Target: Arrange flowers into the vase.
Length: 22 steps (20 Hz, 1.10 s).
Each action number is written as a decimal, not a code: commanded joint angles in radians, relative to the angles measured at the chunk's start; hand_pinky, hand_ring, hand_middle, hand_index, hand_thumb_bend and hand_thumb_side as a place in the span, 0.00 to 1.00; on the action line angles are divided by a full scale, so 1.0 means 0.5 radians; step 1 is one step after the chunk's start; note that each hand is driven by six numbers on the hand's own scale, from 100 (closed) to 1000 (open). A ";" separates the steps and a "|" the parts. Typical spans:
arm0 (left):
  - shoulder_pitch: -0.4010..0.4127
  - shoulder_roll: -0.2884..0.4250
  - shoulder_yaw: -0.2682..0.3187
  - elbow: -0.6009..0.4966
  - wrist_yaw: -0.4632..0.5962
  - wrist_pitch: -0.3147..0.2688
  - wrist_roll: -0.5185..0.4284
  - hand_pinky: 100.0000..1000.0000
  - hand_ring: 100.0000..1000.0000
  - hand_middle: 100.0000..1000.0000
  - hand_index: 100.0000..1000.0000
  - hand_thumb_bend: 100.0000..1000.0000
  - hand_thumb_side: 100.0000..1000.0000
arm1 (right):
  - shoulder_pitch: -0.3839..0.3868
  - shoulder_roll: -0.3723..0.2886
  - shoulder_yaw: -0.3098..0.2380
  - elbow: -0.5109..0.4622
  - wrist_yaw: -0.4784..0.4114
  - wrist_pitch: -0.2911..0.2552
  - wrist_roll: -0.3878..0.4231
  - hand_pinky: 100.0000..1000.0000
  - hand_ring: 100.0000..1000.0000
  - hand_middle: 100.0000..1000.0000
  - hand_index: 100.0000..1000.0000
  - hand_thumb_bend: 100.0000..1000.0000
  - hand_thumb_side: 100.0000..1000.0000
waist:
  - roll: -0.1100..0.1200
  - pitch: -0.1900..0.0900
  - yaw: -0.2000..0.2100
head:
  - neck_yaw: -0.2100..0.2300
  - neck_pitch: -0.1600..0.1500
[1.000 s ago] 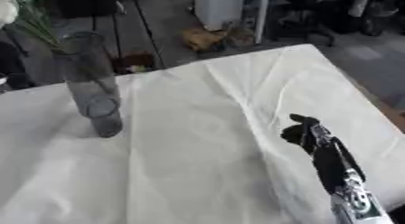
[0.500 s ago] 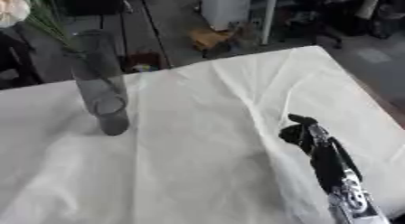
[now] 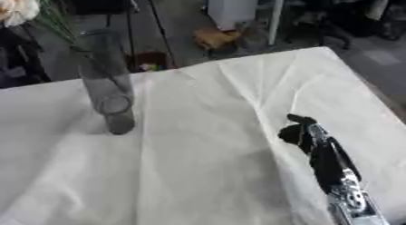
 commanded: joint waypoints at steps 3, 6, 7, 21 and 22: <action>0.067 -0.011 0.083 -0.073 0.063 -0.043 0.096 0.46 0.48 0.44 0.67 0.96 0.62 | -0.014 -0.017 -0.020 -0.034 -0.007 -0.002 -0.011 0.78 0.67 0.57 0.85 0.00 1.00 | -0.005 -0.013 0.031 | -0.001 0.009; 0.124 -0.036 0.107 -0.085 0.134 -0.066 0.136 0.46 0.48 0.44 0.67 0.95 0.62 | -0.015 -0.016 -0.020 -0.037 -0.007 -0.002 -0.013 0.78 0.67 0.57 0.85 0.00 1.00 | -0.007 -0.010 0.048 | -0.001 0.012; 0.142 -0.046 0.119 -0.088 0.155 -0.072 0.151 0.46 0.48 0.44 0.67 0.94 0.62 | -0.017 -0.015 -0.019 -0.038 -0.007 -0.001 -0.012 0.78 0.67 0.57 0.85 0.00 1.00 | -0.008 -0.009 0.056 | -0.001 0.014; 0.228 -0.161 0.177 -0.110 0.329 -0.157 0.260 0.46 0.45 0.42 0.67 0.92 0.58 | -0.028 -0.011 -0.010 -0.046 -0.004 -0.002 -0.005 0.78 0.67 0.56 0.85 0.00 1.00 | -0.034 0.012 0.103 | -0.008 0.040; 0.228 -0.164 0.175 -0.109 0.336 -0.161 0.266 0.46 0.45 0.42 0.66 0.91 0.57 | -0.027 -0.012 -0.009 -0.046 -0.004 -0.002 -0.003 0.78 0.67 0.56 0.85 0.00 1.00 | -0.036 0.012 0.104 | -0.006 0.042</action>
